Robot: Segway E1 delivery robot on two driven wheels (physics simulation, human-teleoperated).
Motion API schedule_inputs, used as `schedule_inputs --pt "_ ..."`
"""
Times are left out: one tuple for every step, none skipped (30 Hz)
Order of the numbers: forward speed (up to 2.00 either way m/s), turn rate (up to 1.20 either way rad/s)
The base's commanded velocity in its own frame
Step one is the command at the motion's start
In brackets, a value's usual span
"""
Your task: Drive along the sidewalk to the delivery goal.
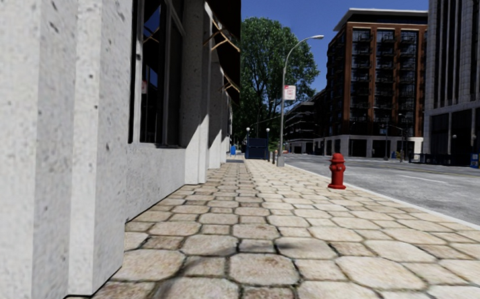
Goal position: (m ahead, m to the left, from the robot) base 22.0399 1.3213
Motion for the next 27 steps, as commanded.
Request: schedule_inputs --pt "2.0 0.0" --pt "2.0 0.0" --pt "2.0 0.0" --pt "2.0 0.0" --pt "2.0 0.0" --pt "2.0 0.0" --pt "2.0 0.0" --pt "2.0 0.0" --pt "2.0 0.0" --pt "2.0 0.0" --pt "2.0 0.0" --pt "2.0 0.0" --pt "2.0 0.0" --pt "2.0 0.0" --pt "2.0 0.0" --pt "2.0 0.0" --pt "2.0 0.0" --pt "2.0 0.0" --pt "2.0 0.0" --pt "2.0 0.0" --pt "2.0 0.0" --pt "2.0 0.0" --pt "2.0 0.0" --pt "2.0 0.0" --pt "2.0 0.0" --pt "2.0 0.0" --pt "2.0 0.0"
